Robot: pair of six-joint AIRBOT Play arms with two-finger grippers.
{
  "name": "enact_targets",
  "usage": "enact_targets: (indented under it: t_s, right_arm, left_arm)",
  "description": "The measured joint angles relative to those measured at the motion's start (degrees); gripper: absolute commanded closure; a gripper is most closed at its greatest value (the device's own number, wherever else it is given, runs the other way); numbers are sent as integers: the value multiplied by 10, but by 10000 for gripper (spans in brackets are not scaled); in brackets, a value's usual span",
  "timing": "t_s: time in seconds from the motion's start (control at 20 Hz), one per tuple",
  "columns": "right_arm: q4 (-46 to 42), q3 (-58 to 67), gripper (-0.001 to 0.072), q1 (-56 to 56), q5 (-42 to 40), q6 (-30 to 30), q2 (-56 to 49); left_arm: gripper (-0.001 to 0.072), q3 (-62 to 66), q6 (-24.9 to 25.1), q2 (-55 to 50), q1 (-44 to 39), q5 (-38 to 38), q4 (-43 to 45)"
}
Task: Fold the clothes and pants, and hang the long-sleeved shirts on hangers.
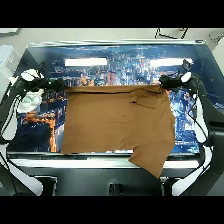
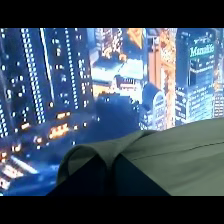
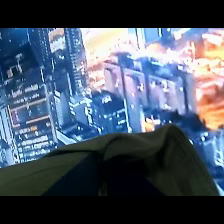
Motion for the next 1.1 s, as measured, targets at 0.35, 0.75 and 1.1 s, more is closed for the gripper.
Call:
enact_targets:
  t_s: [0.35,0.75,1.1]
  right_arm:
    - [-5,-1,671,-45,208,-20,84]
    - [-41,-91,671,-53,400,-29,107]
    - [-61,-107,671,-55,444,-31,110]
  left_arm:
    - [681,32,-15,19,30,-244,6]
    - [682,-47,-42,22,17,-398,44]
    - [682,-58,-52,33,8,-431,105]
